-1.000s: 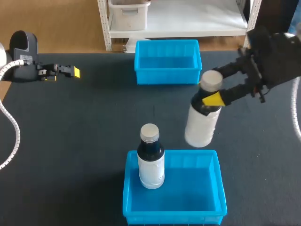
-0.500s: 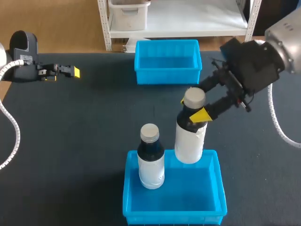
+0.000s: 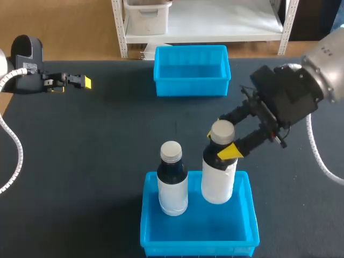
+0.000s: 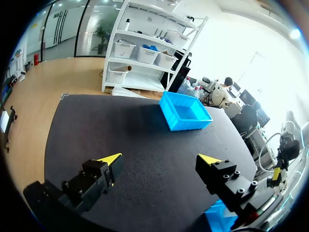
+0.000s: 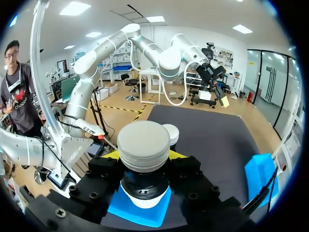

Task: Pick up the bottle, and place it in the far bin if it is heavy, or in the near bin if it is light.

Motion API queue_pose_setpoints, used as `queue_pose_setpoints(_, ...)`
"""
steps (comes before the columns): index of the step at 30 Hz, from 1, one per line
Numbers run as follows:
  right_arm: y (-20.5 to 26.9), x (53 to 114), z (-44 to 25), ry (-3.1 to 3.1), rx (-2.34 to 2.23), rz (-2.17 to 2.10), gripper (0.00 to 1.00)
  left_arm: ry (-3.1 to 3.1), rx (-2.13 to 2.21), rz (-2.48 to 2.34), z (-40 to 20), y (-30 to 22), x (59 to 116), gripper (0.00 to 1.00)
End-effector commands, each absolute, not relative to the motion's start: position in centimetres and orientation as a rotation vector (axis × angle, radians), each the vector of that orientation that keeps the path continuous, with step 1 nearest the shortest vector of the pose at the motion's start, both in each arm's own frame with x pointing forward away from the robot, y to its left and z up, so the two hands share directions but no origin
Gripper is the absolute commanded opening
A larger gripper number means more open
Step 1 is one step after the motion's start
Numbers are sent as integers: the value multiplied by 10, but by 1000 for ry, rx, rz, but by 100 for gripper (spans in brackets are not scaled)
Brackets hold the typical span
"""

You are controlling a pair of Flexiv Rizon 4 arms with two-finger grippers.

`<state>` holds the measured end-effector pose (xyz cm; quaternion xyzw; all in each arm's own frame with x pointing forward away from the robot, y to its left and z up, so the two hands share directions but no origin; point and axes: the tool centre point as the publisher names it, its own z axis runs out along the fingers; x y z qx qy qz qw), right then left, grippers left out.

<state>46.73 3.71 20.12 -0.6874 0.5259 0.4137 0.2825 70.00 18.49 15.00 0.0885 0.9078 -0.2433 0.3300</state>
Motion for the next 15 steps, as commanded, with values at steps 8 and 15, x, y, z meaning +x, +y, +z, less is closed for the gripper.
queue_pose_setpoints(8,37,463,165,1414,-1862,1117,0,2374,231,-636,150,185,700,100)
queue_pose_setpoints(15,36,467,147,1377,-1920,1103,0,2374,231,-636,150,185,700,100)
